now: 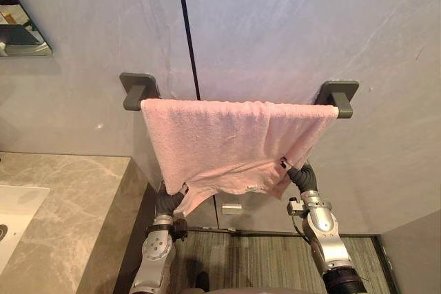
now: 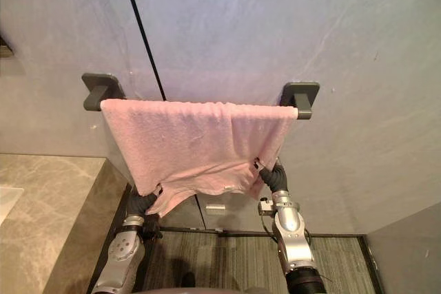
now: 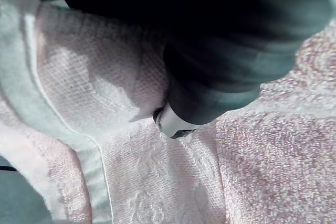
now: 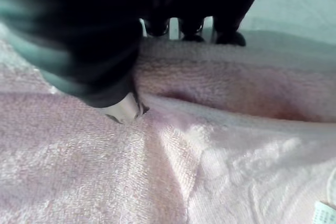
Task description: Organize washtable
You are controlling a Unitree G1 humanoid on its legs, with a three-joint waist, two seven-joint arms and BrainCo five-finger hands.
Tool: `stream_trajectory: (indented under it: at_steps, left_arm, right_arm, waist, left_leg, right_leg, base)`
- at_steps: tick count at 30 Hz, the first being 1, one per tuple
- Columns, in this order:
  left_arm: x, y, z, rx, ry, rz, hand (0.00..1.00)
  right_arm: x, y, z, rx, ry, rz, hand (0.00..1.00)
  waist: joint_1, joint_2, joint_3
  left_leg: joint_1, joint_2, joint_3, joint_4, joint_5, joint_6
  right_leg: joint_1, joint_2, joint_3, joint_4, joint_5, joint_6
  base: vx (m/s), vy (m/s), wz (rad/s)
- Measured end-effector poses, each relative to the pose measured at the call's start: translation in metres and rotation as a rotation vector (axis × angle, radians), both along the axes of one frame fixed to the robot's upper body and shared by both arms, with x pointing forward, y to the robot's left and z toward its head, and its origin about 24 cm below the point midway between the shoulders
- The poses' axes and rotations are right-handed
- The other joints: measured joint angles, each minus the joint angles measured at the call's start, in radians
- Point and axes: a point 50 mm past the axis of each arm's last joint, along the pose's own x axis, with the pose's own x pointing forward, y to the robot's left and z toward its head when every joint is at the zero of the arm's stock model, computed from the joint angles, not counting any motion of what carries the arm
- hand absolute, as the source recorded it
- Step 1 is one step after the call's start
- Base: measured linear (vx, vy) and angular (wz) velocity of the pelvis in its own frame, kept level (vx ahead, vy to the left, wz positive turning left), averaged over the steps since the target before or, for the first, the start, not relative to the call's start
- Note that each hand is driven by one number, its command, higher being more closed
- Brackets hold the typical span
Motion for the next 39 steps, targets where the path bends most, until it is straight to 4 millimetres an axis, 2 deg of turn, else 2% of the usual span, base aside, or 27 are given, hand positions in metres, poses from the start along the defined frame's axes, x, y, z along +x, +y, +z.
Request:
stream_trajectory:
  at_steps: [1,4,7,17,22,26,29,34,37,39]
  left_arm:
    - [0.001,0.0,-0.001,0.003,0.005,0.0,0.0]
    - [0.0,0.001,-0.003,0.006,0.015,0.011,0.0]
    - [0.0,0.003,-0.003,0.01,0.016,0.032,0.0]
    - [-0.006,0.007,-0.01,0.018,0.06,0.081,0.0]
    - [-0.027,0.011,-0.029,0.022,0.176,0.117,0.0]
    - [-0.033,0.015,-0.031,0.017,0.187,0.149,0.0]
    - [-0.035,0.02,-0.022,-0.005,0.148,0.19,0.0]
    - [-0.035,0.031,0.011,-0.021,-0.007,0.282,0.0]
    - [-0.029,0.036,0.038,-0.029,-0.135,0.302,0.0]
    - [-0.026,0.038,0.063,-0.025,-0.259,0.309,0.0]
  right_arm:
    - [0.001,0.0,-0.002,-0.002,0.008,-0.004,0.0]
    - [0.001,-0.001,-0.007,-0.021,0.031,-0.022,0.0]
    - [-0.004,-0.004,-0.021,-0.037,0.106,-0.049,0.0]
    - [-0.029,-0.008,-0.052,-0.029,0.281,-0.109,0.0]
    - [-0.046,-0.008,-0.064,-0.008,0.342,-0.145,0.0]
    - [-0.056,-0.014,-0.068,0.007,0.362,-0.202,0.0]
    - [-0.062,-0.016,-0.064,0.024,0.347,-0.23,0.0]
    - [-0.071,-0.036,-0.043,0.023,0.254,-0.337,0.0]
    - [-0.072,-0.05,-0.021,0.03,0.155,-0.408,0.0]
    - [-0.068,-0.056,0.002,0.04,0.045,-0.444,0.0]
  waist:
    - [0.0,-0.002,-0.001]
    - [0.0,-0.004,-0.002]
    - [0.001,-0.004,-0.002]
    - [0.004,-0.004,-0.002]
    - [0.002,-0.007,-0.001]
    - [0.005,-0.007,-0.001]
    - [0.007,-0.007,0.0]
    - [0.009,-0.005,0.0]
    - [0.011,-0.005,0.0]
    - [0.01,-0.005,0.0]
  left_leg:
    - [0.0,0.0,0.0,0.0,0.0,0.0]
    - [0.0,0.0,0.002,0.0,0.0,0.0]
    - [0.0,0.001,0.005,0.002,-0.001,-0.001]
    - [0.004,0.003,0.017,0.005,-0.003,-0.003]
    - [0.008,0.003,0.025,0.005,-0.005,-0.003]
    - [0.012,0.004,0.025,0.006,-0.004,-0.003]
    - [0.018,0.004,0.025,0.006,-0.005,-0.004]
    - [0.023,0.002,0.036,0.005,-0.023,-0.003]
    - [0.026,0.001,0.047,0.006,-0.025,-0.004]
    - [0.03,0.001,0.048,0.006,-0.026,-0.002]
  right_leg:
    - [0.0,0.0,0.0,-0.001,0.0,0.0]
    - [0.001,0.0,0.002,-0.004,0.0,0.0]
    - [0.003,0.0,0.003,-0.012,0.003,-0.002]
    - [0.005,0.002,0.014,-0.017,0.009,-0.004]
    - [0.005,0.002,0.023,-0.017,0.011,-0.003]
    - [0.007,0.002,0.024,-0.015,0.011,-0.003]
    - [0.014,0.002,0.024,-0.014,0.011,-0.003]
    - [0.002,-0.001,0.026,0.011,-0.008,-0.001]
    - [-0.002,-0.003,0.028,0.024,-0.015,0.0]
    - [-0.001,-0.004,0.031,0.024,-0.015,0.0]
  base:
    - [0.0,0.0,0.0]
    - [0.0,0.0,0.0]
    - [0.0,0.0,0.0]
    - [0.0,-0.004,-0.02]
    - [-0.02,-0.004,-0.04]
    - [-0.01,-0.002,0.0]
    - [0.0,0.0,0.0]
    - [0.0,-0.003,-0.03]
    - [0.01,-0.006,-0.04]
    - [0.03,-0.005,-0.09]
